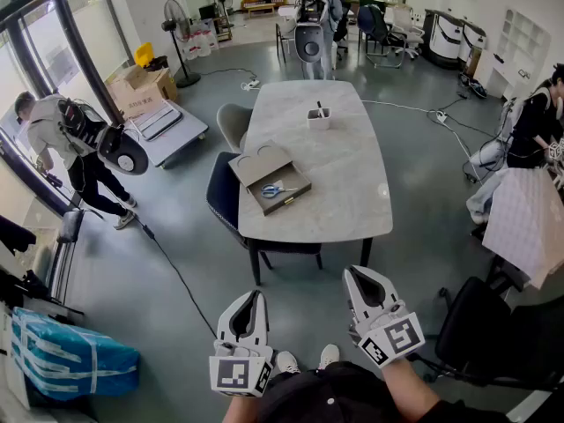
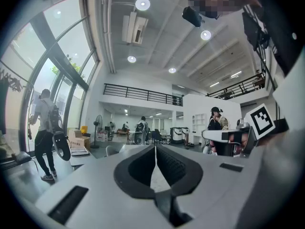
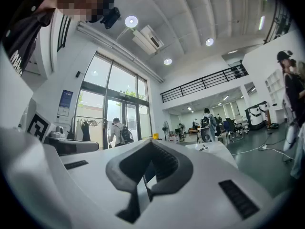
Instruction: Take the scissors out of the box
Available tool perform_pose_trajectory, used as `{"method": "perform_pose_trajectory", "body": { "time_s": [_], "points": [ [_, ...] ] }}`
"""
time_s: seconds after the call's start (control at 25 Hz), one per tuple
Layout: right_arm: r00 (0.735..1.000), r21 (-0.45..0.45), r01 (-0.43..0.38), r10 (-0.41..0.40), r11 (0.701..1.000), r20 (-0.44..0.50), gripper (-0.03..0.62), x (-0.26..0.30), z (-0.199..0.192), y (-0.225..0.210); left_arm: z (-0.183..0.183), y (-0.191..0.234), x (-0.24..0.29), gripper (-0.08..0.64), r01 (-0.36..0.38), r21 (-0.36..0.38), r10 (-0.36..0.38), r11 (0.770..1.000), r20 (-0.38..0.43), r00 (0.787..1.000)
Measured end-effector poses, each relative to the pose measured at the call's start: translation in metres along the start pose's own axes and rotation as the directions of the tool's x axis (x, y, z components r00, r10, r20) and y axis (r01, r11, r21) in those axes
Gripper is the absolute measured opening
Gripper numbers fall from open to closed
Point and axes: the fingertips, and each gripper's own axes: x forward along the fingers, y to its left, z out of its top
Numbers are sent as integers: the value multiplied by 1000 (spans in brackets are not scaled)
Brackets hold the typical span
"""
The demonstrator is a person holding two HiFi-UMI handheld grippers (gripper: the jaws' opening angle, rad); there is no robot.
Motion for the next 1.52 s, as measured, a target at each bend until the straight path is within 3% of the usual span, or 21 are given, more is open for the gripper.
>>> {"method": "perform_pose_trajectory", "body": {
  "time_s": [0.92,1.52],
  "points": [
    [998,7,-47,47,999,-39,-5,-10,-16,-47,-9,-31,17,20,-61,14,61,998,10,998],
    [996,-8,-50,49,999,-76,-5,62,-35,-75,-18,9,87,19,-57,-9,57,998,-7,998]
  ]
}}
